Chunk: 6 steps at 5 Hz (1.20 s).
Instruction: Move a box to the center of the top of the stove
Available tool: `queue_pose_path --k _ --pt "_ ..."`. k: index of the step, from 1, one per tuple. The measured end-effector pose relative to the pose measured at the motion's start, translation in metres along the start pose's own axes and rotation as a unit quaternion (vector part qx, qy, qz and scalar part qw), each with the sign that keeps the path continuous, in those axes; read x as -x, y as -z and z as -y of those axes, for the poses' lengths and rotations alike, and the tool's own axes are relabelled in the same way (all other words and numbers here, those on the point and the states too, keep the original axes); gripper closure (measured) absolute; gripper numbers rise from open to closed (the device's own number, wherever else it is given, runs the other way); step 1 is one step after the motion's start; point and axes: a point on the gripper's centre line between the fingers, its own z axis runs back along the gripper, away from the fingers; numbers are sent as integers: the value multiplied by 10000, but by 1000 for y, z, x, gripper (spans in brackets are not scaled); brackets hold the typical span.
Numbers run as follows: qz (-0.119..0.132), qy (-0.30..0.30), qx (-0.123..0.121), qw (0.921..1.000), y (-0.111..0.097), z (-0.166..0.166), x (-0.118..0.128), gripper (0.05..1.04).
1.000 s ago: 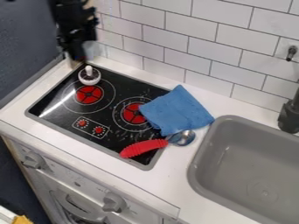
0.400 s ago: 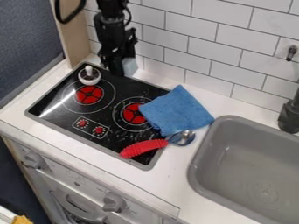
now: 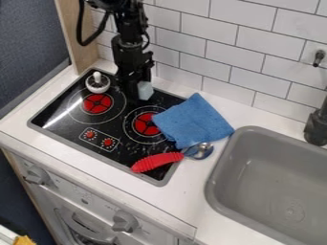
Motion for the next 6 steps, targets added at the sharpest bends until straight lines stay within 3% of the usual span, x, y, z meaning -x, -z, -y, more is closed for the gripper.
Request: queue_pose_path --k 1,2,3,4,5,6 --pt "80 -4 -9 10000 2 3 -3 527" --pt "128 -82 -44 9999 3 2 -3 233" --pt "186 -119 -49 9997 4 0 -5 75" --pt "212 -97 -34 9997 2 -1 -4 79" --pt "166 -45 81 9998 -15 -1 -2 84" --pt "200 -79 506 9985 -55 3 -2 84"
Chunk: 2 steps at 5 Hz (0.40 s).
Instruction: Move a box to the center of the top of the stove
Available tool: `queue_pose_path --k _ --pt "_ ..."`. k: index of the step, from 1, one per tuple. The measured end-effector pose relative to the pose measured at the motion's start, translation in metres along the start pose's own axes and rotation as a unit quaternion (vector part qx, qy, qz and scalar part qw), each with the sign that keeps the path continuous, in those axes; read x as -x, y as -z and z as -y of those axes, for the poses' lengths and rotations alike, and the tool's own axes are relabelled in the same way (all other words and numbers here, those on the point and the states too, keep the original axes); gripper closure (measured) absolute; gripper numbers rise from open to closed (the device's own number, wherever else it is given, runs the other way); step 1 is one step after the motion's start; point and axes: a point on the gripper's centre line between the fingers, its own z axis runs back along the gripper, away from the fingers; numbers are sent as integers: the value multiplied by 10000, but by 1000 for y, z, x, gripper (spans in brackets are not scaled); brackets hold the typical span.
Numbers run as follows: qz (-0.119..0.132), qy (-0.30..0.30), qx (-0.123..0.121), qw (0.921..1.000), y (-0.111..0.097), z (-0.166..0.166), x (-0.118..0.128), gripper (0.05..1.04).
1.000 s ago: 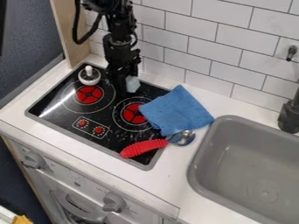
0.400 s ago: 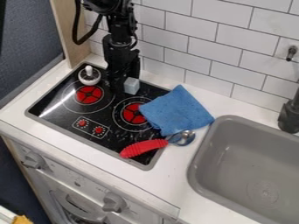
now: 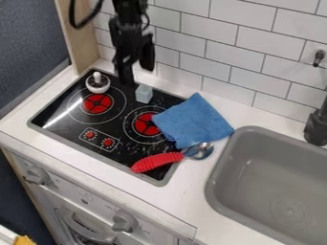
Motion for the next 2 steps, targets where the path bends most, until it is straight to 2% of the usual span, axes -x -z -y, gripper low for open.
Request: queue_pose_path --k 1,2 --pt "-1 -188 371 9991 -30 -5 -12 84" --pt "-13 -272 579 9980 -51 -15 -24 84"
